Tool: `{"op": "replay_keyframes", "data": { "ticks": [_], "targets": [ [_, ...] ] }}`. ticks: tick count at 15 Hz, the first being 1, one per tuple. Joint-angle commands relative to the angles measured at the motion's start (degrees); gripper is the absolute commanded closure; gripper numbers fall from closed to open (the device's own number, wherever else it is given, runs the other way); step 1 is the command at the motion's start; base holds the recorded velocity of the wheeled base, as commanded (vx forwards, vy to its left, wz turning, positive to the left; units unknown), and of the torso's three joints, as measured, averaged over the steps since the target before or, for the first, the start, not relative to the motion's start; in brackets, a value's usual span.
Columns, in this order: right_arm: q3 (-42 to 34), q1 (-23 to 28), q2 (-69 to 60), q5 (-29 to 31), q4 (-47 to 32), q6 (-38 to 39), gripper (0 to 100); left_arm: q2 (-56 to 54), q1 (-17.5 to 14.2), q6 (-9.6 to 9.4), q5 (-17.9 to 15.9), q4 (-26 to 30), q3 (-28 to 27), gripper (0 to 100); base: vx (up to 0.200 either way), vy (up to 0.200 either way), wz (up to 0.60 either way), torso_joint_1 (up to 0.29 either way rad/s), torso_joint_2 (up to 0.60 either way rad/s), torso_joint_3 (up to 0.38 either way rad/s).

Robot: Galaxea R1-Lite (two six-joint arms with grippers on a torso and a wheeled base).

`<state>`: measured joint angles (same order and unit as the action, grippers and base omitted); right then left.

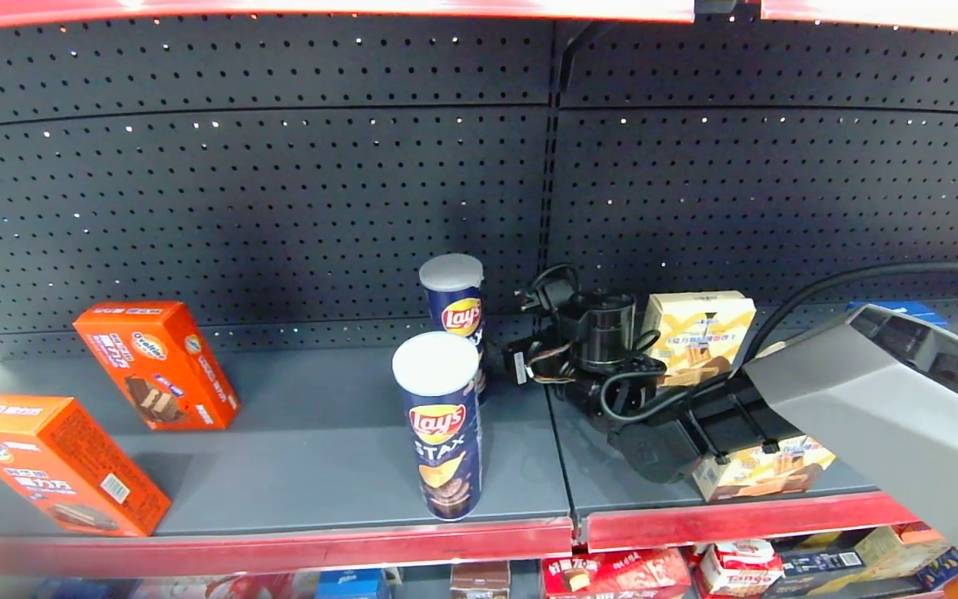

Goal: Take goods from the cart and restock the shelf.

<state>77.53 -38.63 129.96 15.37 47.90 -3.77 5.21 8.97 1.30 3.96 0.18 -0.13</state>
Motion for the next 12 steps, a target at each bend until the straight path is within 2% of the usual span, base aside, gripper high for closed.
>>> {"op": "replay_keyframes", "data": {
  "ticks": [1,7,9,12],
  "targets": [
    [-0.2,-0.3,-0.3,0.1,0.0,0.0,0,0.1,0.0,0.10,0.1,0.0,0.0,0,0.000,0.000,0.00,0.000,0.00,0.000],
    [-0.5,0.2,-0.5,1.4,-0.1,0.0,0,0.1,0.0,0.54,0.2,0.0,0.0,0,0.000,0.000,0.00,0.000,0.00,0.000],
    [-0.6,0.3,-2.2,3.6,-0.4,-0.1,0,0.0,0.0,0.54,0.0,0.0,0.0,0,0.000,0.000,0.00,0.000,0.00,0.000],
    [-5.5,-0.1,-9.7,5.2,-1.8,-0.2,0,0.0,0.1,0.45,-0.1,0.0,0.0,0,0.000,0.000,0.00,0.000,0.00,0.000]
  ]
}}
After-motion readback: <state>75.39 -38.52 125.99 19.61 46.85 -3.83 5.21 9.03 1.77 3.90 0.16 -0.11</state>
